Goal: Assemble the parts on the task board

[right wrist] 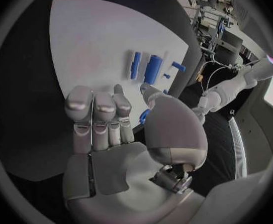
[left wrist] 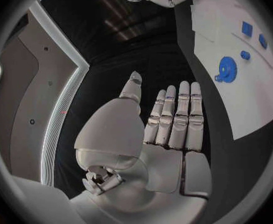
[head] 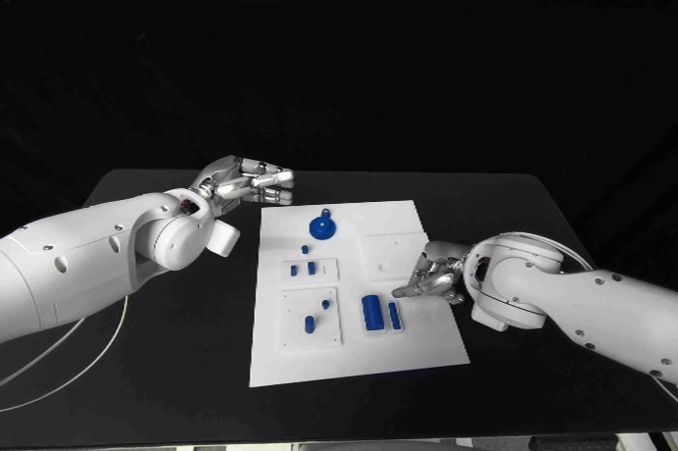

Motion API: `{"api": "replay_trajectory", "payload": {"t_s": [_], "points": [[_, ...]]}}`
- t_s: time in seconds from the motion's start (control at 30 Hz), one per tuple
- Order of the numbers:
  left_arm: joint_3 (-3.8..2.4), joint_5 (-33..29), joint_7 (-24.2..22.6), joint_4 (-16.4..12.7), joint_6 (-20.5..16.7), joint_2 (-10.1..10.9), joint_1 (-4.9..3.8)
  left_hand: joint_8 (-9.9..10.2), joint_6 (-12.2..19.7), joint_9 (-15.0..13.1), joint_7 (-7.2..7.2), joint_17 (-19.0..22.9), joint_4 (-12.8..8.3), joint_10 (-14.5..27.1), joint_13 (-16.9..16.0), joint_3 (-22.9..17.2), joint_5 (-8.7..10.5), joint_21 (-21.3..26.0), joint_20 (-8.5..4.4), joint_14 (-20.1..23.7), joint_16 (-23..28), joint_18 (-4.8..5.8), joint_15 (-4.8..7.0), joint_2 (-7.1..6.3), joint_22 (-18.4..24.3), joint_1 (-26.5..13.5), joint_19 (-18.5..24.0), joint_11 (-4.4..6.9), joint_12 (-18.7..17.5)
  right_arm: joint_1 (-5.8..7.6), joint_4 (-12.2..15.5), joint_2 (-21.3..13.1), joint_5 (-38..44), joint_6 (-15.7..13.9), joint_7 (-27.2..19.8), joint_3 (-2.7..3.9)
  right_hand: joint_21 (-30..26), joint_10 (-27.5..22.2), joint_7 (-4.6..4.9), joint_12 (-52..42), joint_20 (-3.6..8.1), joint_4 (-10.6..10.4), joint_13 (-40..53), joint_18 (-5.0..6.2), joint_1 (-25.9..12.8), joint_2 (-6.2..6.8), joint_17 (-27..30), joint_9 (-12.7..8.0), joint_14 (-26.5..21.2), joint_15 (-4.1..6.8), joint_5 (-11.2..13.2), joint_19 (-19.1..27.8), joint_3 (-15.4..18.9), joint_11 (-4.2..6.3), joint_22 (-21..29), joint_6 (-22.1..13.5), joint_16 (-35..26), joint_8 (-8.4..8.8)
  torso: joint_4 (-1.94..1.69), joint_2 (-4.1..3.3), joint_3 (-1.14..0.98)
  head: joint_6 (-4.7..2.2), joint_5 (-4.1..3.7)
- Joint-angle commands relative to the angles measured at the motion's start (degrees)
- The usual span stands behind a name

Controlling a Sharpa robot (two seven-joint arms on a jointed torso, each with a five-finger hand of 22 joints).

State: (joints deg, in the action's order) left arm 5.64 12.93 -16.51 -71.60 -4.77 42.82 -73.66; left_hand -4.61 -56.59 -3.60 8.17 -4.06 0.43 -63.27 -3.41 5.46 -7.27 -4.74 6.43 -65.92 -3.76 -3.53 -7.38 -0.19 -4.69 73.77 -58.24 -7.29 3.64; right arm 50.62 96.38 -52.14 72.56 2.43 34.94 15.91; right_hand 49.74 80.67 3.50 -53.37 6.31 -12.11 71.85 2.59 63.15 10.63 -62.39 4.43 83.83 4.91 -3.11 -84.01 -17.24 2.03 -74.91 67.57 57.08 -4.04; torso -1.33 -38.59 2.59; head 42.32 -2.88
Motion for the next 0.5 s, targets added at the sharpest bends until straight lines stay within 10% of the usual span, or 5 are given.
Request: {"api": "replay_trajectory", "payload": {"t_s": [0.03,0.27,0.5], "points": [[-0.05,-1.1,-1.1,0.3,-1.0,-0.1,-0.03,-0.2,-0.1,0.0,0.14,0.0,-0.1,-0.3,0.0,0.1,0.03,-0.1,0.1,0.4,0.2,0.87,0.06,0.53,0.1,0.0,-0.2,-0.1,-0.2,0.89,-1.8,0.1,-5.7,-5.4,-7.9,0.63,-0.6,0.0,0.03,0.2,-0.16,0.0,-0.3,-0.15,0.8,-0.16,0.2,-0.1,-0.2,-0.11,0.3,0.1,0.2,-0.44,-6.1,-0.2,-0.5,0.37,0.11,0.32,0.14,-1.49,-0.23],[-0.06,-3.6,-1.9,2.4,-3.4,-0.7,-0.24,-0.3,-0.5,0.0,-0.1,0.1,-0.4,-0.7,0.0,0.0,-0.48,0.0,0.13,0.7,0.3,0.92,-0.01,0.69,0.1,0.6,-0.1,0.04,-0.2,4.23,-12.5,2.6,-21.1,-11.3,-25.6,1.33,-25.6,-5.3,0.3,16.5,-0.26,9.1,-12.1,0.65,4.0,-7.55,9.9,-0.2,-1.7,0.02,-7.1,3.6,8.7,-0.72,2.7,-1.5,-14.9,0.49,-0.04,1.69,0.31,-3.39,-0.15],[-0.05,-5.8,-2.7,5.4,-5.7,-2.0,-0.75,-0.1,-0.3,0.0,-0.5,0.3,-1.1,-0.4,0.0,0.1,-0.83,0.5,0.64,3.4,0.3,0.92,-0.17,1.01,0.3,1.6,1.0,0.14,-0.2,6.52,-28.0,8.7,-35.6,-13.9,-39.2,1.46,-44.9,-8.8,1.45,31.5,-2.89,16.1,-33.1,0.68,6.8,-10.58,22.5,-0.4,-5.5,-2.59,-11.6,8.7,9.8,-2.13,19.7,-2.6,-34.5,0.47,-0.19,3.01,0.54,-6.2,0.38]]}}
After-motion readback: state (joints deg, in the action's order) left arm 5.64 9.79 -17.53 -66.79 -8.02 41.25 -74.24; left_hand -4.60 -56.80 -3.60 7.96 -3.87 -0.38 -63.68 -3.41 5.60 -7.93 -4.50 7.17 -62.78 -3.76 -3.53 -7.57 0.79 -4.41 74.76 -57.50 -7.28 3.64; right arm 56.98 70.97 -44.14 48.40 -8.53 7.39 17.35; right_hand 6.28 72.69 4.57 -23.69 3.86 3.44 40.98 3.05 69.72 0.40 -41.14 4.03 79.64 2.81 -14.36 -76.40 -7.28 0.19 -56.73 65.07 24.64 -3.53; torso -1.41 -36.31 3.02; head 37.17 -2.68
